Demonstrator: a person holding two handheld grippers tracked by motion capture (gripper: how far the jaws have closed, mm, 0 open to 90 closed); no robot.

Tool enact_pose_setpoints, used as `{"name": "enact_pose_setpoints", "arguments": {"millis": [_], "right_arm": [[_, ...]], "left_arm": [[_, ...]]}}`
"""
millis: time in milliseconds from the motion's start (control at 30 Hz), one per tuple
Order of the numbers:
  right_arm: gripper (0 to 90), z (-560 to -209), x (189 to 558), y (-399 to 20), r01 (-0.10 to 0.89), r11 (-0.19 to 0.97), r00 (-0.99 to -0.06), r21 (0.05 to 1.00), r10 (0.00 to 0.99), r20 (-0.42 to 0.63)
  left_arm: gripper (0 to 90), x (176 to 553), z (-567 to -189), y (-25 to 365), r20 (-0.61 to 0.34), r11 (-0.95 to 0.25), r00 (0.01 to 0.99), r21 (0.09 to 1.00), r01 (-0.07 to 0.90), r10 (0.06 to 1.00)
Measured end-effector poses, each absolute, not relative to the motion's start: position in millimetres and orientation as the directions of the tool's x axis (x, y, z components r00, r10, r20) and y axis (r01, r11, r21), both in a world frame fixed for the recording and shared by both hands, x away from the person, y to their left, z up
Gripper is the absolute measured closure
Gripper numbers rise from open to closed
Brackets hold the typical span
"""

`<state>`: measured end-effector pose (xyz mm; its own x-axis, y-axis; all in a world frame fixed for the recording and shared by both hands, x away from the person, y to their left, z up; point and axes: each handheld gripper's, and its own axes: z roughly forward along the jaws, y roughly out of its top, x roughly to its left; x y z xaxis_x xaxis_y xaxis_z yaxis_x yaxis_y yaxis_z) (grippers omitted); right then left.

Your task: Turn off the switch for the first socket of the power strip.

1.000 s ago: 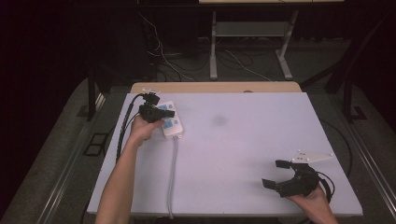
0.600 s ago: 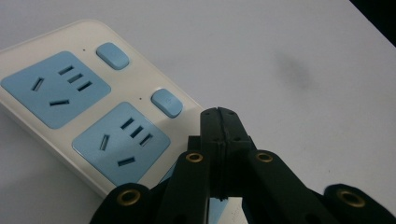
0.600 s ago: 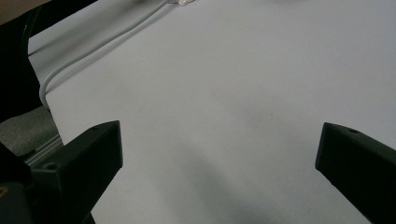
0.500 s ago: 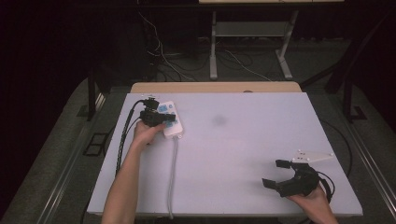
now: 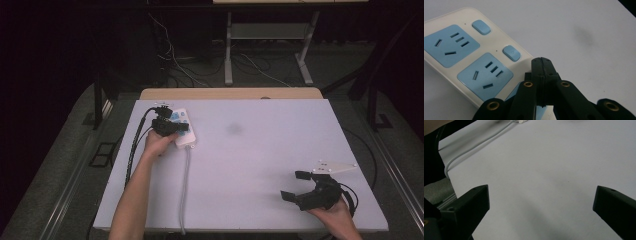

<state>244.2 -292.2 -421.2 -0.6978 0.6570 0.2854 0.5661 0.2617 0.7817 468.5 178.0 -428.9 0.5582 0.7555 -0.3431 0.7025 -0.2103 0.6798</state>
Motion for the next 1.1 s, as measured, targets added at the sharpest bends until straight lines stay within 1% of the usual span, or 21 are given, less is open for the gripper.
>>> {"name": "enact_pose_setpoints", "arguments": {"millis": [67, 267, 400, 533, 733, 867, 1100], "right_arm": [[0.4, -421.0, 243.9, -292.3, 0.567, 0.260, -0.696, 0.782, 0.659, 0.286], [0.4, -418.4, 241.8, -294.2, 0.558, 0.246, -0.692, 0.793, 0.666, 0.280], [0.4, -418.3, 241.6, -294.9, 0.558, 0.246, -0.691, 0.793, 0.667, 0.280], [0.4, -416.8, 240.8, -295.6, 0.552, 0.242, -0.690, 0.798, 0.669, 0.275], [0.4, -416.2, 241.1, -298.1, 0.553, 0.236, -0.684, 0.799, 0.676, 0.273], [0.4, -416.6, 241.8, -298.5, 0.554, 0.237, -0.684, 0.798, 0.676, 0.274], [0.4, -416.8, 242.5, -300.6, 0.555, 0.230, -0.680, 0.799, 0.679, 0.277]], "left_arm": [[89.6, 467.2, -428.7, 176.5, -0.325, -0.220, 0.563, 0.687, 0.693, 0.760], [89.9, 466.1, -428.3, 174.4, -0.317, -0.220, 0.556, 0.685, 0.695, 0.769], [90.0, 465.4, -426.5, 170.3, -0.293, -0.244, 0.558, 0.677, 0.694, 0.776], [90.0, 462.2, -421.7, 160.5, -0.215, -0.300, 0.564, 0.670, 0.679, 0.797], [89.9, 462.3, -420.1, 159.6, -0.214, -0.298, 0.554, 0.661, 0.689, 0.805], [89.8, 463.2, -420.9, 161.8, -0.233, -0.286, 0.552, 0.661, 0.694, 0.800], [89.7, 463.0, -420.7, 162.3, -0.227, -0.290, 0.555, 0.664, 0.689, 0.800]]}}
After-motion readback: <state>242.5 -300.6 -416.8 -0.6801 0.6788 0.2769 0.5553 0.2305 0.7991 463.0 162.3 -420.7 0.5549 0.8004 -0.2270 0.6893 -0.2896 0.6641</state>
